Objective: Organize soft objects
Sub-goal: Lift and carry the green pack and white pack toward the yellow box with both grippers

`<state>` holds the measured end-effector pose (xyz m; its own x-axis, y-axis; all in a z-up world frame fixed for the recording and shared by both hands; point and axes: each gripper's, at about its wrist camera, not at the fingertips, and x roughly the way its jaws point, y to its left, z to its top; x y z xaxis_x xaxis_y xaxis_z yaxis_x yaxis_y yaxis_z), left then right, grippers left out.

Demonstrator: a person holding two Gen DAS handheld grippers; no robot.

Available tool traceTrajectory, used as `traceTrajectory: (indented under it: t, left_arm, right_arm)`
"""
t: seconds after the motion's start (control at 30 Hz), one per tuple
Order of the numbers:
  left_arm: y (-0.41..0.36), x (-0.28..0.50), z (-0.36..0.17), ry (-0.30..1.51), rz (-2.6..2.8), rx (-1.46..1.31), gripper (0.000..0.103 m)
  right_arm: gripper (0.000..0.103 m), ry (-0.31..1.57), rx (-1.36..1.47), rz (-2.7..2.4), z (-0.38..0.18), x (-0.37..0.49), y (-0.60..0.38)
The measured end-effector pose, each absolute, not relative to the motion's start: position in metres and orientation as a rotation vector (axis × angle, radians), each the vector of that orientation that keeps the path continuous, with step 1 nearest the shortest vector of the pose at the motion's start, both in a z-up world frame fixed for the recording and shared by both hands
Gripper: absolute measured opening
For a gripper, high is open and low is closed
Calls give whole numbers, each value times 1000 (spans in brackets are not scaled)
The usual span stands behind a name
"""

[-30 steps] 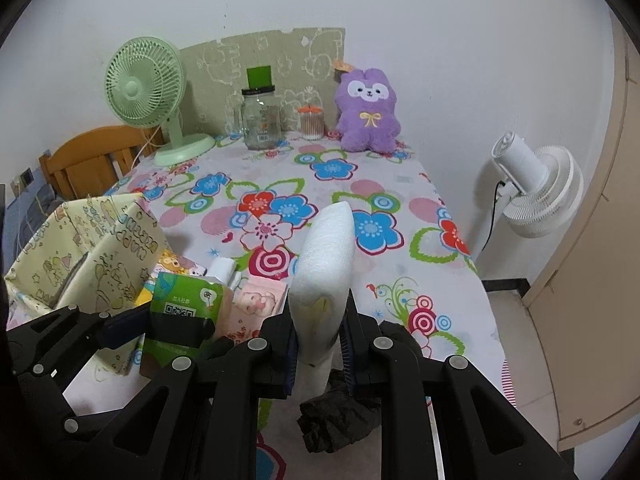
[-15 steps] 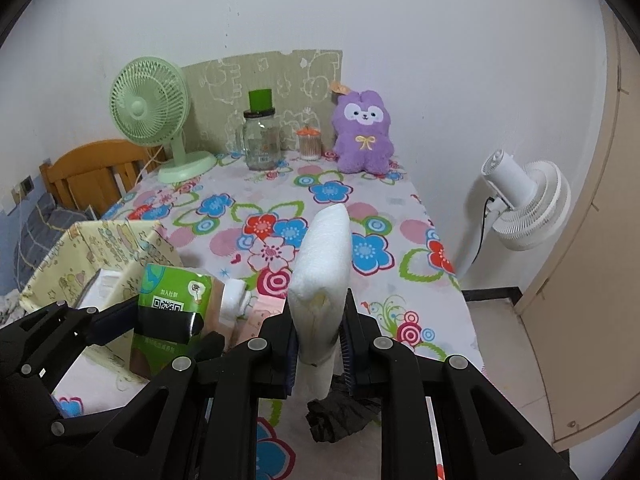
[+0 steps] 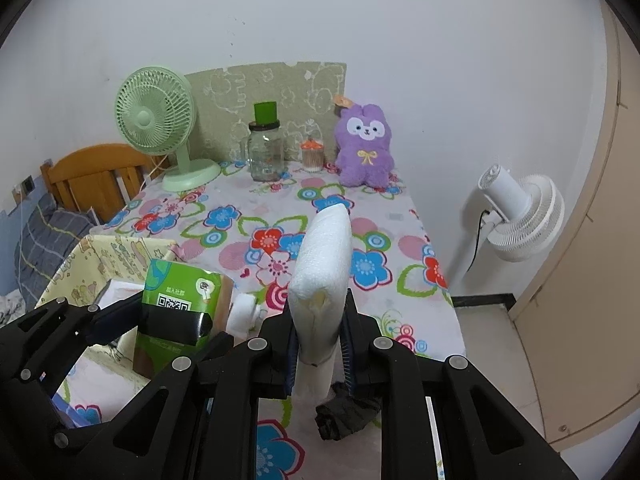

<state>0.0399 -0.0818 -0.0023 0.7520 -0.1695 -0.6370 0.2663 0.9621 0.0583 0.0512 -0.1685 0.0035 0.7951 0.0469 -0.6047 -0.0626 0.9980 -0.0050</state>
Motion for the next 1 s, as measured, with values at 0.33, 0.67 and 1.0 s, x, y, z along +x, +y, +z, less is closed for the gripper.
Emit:
traceTrajectory:
  t: [0.33, 0.67, 1.0]
  left_arm:
    - [-62, 51, 4, 675, -224, 180, 54]
    - [-31, 61, 15, 666, -188, 165, 54]
    - [-6, 72, 14, 694, -167, 157, 54]
  right_arm:
    - [21, 681, -47, 94, 12, 64, -146]
    - [21, 680, -77, 147, 23, 75, -115]
    - [21, 692, -85, 214, 25, 86, -85]
